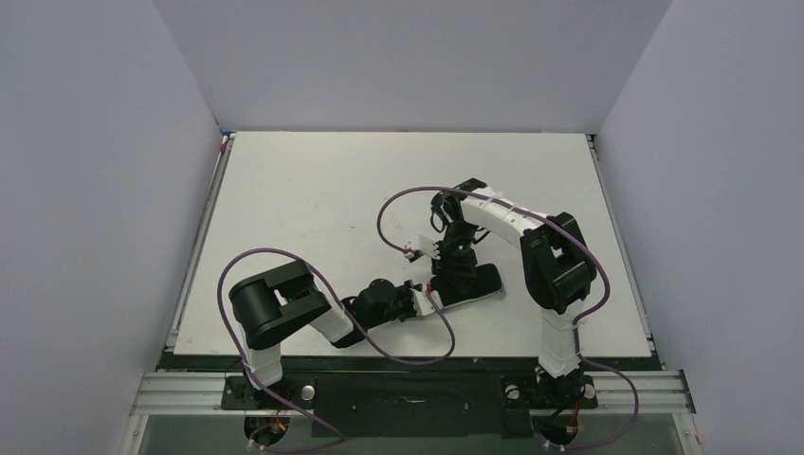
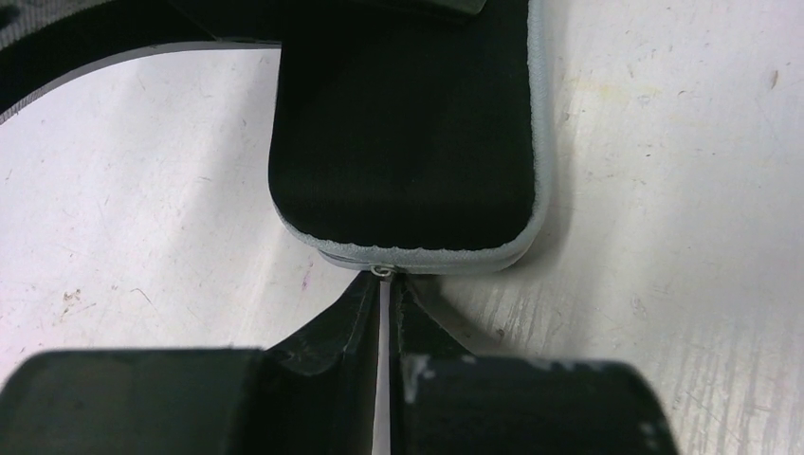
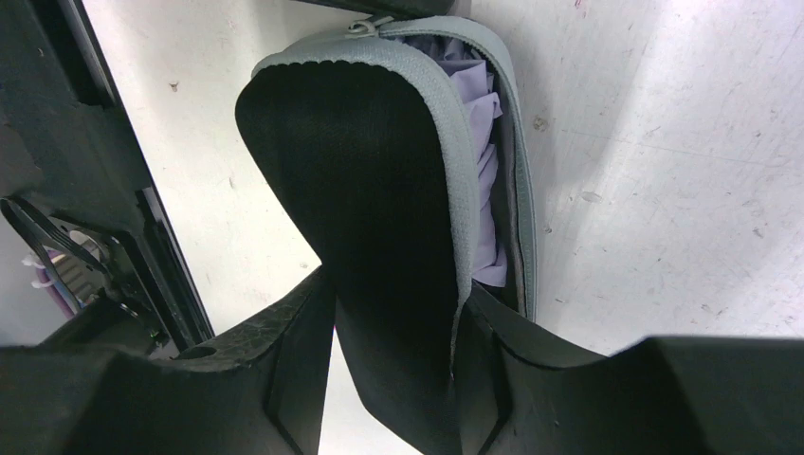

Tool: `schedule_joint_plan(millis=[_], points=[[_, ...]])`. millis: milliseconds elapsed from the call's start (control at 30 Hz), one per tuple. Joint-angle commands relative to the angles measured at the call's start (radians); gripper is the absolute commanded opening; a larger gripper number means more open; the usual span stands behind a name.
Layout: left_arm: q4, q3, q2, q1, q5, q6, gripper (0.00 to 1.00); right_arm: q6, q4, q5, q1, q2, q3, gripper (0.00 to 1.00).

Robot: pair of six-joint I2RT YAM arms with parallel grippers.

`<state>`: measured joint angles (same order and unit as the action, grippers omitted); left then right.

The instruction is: Open the umbrella

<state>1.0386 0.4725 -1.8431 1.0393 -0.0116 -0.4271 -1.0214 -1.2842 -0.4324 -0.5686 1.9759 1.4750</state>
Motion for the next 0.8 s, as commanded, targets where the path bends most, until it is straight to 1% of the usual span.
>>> schedule_joint_plan(millis=[0, 200, 433, 567, 767], points=[[0.095, 0.031, 0.031, -0.002, -0.108, 0.017, 0.00, -0.002, 0.064, -0.127, -0.006, 0.079, -0.015, 0.00], [0.064, 0.003, 0.054, 0.003, -0.201, 0.059, 0.00, 0.139, 0.117, -0.142, 0.054, 0.112, 0.048, 0.00], [0.059, 0.011, 0.039, 0.005, -0.302, 0.100, 0.00, 0.295, 0.217, -0.146, 0.094, 0.114, 0.060, 0.00], [0.053, 0.005, 0.043, 0.007, -0.333, 0.118, 0.00, 0.396, 0.288, -0.134, 0.109, 0.110, 0.060, 0.00], [0.049, -0.007, 0.056, 0.007, -0.342, 0.142, 0.00, 0.546, 0.405, -0.099, 0.133, 0.098, 0.042, 0.00]])
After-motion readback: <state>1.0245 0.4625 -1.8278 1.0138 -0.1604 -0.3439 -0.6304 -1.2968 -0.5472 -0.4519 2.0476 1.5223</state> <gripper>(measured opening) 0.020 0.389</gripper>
